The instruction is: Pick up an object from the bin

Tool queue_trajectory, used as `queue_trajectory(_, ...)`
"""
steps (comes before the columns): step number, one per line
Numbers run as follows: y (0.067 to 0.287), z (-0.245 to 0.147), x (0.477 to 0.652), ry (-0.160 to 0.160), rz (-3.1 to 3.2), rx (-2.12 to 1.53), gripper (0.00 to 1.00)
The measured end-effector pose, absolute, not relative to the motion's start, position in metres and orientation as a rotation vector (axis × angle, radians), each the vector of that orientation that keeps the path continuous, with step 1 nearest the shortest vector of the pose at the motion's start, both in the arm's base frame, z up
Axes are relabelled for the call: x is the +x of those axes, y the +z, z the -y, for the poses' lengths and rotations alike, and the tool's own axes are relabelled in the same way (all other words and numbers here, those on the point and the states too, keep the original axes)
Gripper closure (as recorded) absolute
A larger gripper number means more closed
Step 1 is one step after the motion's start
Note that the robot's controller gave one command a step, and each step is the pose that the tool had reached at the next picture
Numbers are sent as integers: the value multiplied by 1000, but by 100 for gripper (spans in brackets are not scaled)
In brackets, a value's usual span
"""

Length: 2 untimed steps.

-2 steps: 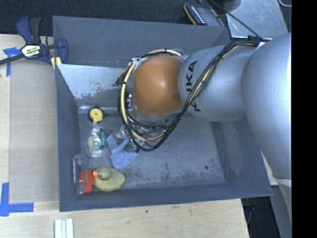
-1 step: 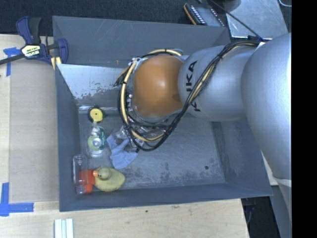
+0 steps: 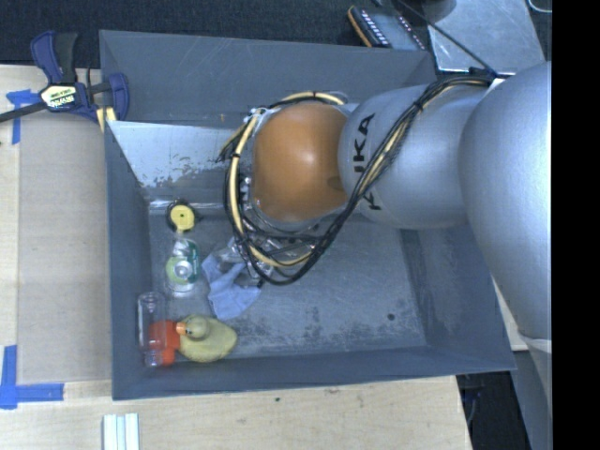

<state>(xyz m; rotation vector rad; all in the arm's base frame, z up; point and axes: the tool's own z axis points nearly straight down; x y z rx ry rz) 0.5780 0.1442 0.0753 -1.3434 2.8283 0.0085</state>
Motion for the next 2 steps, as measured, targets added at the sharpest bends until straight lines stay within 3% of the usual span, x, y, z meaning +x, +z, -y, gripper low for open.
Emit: queue_trajectory(2,94,-144,578,9,-2829,-1341,100)
